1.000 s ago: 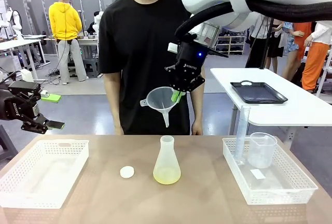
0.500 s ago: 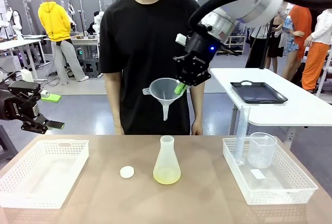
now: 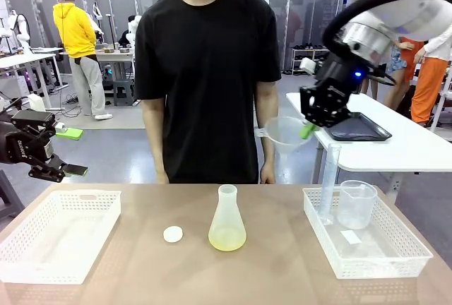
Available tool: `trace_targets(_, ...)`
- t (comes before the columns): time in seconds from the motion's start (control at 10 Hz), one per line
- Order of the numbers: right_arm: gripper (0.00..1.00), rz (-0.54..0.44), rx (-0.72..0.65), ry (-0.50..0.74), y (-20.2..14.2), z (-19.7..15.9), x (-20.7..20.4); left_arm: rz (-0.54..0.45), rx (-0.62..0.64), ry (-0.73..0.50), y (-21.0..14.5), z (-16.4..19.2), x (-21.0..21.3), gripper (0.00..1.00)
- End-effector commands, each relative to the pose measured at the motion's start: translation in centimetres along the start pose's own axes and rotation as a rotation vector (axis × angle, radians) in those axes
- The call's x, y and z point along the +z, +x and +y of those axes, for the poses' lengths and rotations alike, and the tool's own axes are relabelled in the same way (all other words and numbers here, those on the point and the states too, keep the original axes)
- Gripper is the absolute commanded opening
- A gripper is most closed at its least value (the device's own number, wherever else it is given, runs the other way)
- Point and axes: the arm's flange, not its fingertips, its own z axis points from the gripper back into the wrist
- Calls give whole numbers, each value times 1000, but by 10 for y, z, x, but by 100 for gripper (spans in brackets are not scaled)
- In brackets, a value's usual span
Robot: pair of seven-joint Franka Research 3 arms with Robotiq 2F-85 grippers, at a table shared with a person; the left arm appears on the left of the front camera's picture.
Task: Prepare the solutions needed for the experiment.
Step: Once the solution is in the Big flask , pick up the Plastic Funnel and place it back into the right Organizing basket.
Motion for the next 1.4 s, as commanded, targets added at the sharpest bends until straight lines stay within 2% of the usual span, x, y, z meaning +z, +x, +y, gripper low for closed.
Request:
trace_targets(0.0,0,0,-28,43,-20,-28,1,-2,-6,-18,1,-3,0,100)
trace_targets(0.2,0,-26,-62,15,-25,-52,6,-2,-6,-18,1,-3,0,100)
trace_targets(0.3,0,3,-56,16,-14,-40,6,-2,-6,-18,1,-3,0,100)
trace_targets(0.7,0,3,-56,16,-14,-40,6,-2,-6,-18,1,-3,0,100)
trace_targets(0.8,4,7,-58,15,-19,-43,4,-2,-6,-18,1,-3,0,100)
trace_targets(1.1,4,60,-248,-89,-26,-105,-23,-2,-6,-18,1,-3,0,100)
trace_targets(1.3,4,70,-381,-108,-39,-159,-33,-2,-6,-18,1,-3,0,100)
